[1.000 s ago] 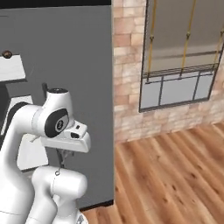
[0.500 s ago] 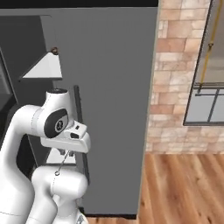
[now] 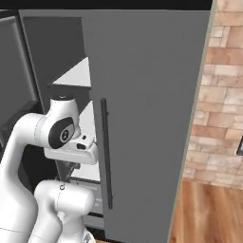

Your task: Store the kebab skewer in the freezer for long-term storage. Close the freezer door after placing the cooked food.

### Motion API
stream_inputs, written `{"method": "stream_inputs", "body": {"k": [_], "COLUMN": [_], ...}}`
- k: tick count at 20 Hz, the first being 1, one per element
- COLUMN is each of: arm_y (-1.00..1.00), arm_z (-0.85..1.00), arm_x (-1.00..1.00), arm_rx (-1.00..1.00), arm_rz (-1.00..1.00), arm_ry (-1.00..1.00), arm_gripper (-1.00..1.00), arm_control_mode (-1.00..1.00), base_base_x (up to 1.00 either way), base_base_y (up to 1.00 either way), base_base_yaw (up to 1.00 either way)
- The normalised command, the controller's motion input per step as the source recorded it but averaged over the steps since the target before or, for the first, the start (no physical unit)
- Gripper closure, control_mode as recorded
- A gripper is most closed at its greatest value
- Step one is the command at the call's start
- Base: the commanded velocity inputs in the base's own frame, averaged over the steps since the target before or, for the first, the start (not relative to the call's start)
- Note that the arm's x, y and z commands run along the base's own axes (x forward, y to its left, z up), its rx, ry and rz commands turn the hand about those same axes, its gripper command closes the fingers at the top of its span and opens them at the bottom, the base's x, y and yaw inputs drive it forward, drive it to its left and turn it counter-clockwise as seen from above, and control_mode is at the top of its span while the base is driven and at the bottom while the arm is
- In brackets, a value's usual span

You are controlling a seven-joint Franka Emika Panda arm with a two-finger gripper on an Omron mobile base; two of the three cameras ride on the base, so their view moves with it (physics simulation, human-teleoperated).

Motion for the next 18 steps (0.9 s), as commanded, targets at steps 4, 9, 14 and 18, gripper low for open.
{"method": "stream_inputs", "body": {"k": [4, 9, 14, 18], "arm_y": [0.0, 0.0, 0.0, 0.0], "arm_z": [0.0, 0.0, 0.0, 0.0], "arm_x": [0.0, 0.0, 0.0, 0.0], "arm_rx": [0.0, 0.0, 0.0, 0.0], "arm_rz": [0.0, 0.0, 0.0, 0.0], "arm_ry": [0.0, 0.0, 0.0, 0.0], "arm_gripper": [1.0, 1.0, 1.0, 1.0], "arm_control_mode": [1.0, 1.0, 1.0, 1.0], "base_base_x": [0.12, 0.29, 0.38, 0.19], "base_base_y": [-0.07, -0.09, -0.01, 0.0], "base_base_yaw": [0.37, 0.28, 0.26, 0.25]}}
